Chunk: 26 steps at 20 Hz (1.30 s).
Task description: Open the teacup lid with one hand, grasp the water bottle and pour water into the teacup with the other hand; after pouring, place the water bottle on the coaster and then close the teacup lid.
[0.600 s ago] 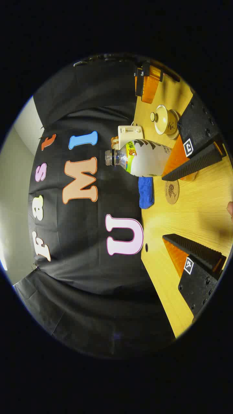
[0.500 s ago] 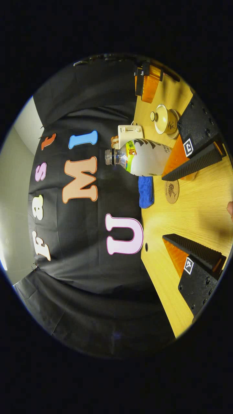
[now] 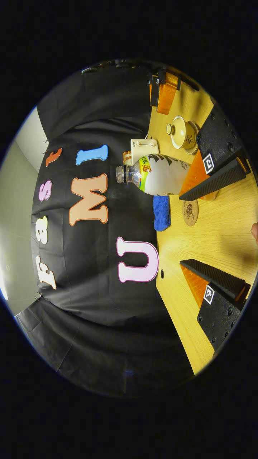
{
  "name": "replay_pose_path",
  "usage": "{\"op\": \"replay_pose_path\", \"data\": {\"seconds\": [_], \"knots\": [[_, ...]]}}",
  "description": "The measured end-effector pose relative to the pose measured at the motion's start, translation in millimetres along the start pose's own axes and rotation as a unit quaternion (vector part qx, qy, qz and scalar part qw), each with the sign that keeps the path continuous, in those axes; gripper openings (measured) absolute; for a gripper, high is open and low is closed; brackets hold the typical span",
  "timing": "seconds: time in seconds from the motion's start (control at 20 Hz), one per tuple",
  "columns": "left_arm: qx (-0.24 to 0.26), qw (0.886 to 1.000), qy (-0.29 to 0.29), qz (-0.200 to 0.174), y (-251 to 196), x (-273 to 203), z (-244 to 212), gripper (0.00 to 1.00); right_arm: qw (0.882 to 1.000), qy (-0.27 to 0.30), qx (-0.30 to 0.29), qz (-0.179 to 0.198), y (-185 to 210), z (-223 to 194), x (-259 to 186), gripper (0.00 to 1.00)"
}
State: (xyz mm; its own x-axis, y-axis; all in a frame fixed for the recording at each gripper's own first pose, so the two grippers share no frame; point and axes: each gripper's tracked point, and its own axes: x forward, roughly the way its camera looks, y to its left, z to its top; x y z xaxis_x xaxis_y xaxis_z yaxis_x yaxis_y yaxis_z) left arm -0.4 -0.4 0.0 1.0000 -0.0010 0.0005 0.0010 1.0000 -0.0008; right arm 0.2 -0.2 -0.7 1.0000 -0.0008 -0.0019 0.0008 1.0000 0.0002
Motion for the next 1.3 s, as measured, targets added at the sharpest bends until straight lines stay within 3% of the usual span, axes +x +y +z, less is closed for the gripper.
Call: {"op": "replay_pose_path", "data": {"seconds": [0.1, 0.25, 0.3, 0.4, 0.45, 0.6, 0.65, 0.7, 0.8, 0.95, 1.0, 1.05, 1.3], "knots": [[0.000, 1.000, 0.000, 0.000, 0, 1, -1, 0.95, 1.000, -0.001, 0.000, -0.005, -2, 0, -1, 0.99], [0.000, 1.000, 0.000, 0.000, 0, 0, 0, 0.95, 1.000, 0.000, 0.000, -0.007, -1, 0, -1, 0.94], [0.000, 1.000, 0.000, 0.000, 0, 1, 0, 0.95, 1.000, -0.001, 0.000, -0.007, -2, 1, 0, 0.99], [0.000, 1.000, 0.000, 0.000, 0, 0, 0, 0.95, 1.000, 0.000, 0.000, -0.006, -1, 0, 0, 0.94], [0.000, 1.000, 0.000, 0.000, 0, 1, -1, 0.96, 1.000, 0.000, 0.000, -0.005, 0, 0, 1, 0.99], [-0.001, 1.000, 0.000, 0.000, -1, 1, -1, 0.95, 1.000, 0.011, 0.002, 0.004, 5, -5, 5, 0.99], [-0.001, 1.000, 0.000, -0.001, -1, 1, -1, 0.95, 1.000, 0.015, 0.004, 0.011, 11, -6, 8, 0.94], [-0.001, 1.000, 0.000, -0.002, -1, 1, 0, 0.95, 1.000, 0.020, 0.005, 0.017, 16, -7, 10, 0.99], [-0.001, 1.000, 0.000, -0.002, -2, 1, -1, 0.95, 0.999, 0.027, 0.004, 0.026, 24, -8, 14, 0.94], [-0.001, 1.000, 0.000, -0.003, -1, 1, -1, 0.96, 0.999, 0.028, -0.011, 0.034, 34, -6, 22, 0.99], [-0.001, 1.000, 0.000, -0.003, -2, 1, -1, 0.96, 0.999, 0.030, -0.018, 0.037, 37, -5, 24, 0.94], [-0.001, 1.000, 0.000, -0.004, -2, 1, -1, 0.95, 0.998, 0.031, -0.025, 0.040, 40, -5, 27, 0.99], [-0.001, 1.000, 0.000, -0.006, -3, 1, -1, 0.96, 0.997, 0.043, -0.056, 0.038, 47, -10, 39, 0.95]]}}
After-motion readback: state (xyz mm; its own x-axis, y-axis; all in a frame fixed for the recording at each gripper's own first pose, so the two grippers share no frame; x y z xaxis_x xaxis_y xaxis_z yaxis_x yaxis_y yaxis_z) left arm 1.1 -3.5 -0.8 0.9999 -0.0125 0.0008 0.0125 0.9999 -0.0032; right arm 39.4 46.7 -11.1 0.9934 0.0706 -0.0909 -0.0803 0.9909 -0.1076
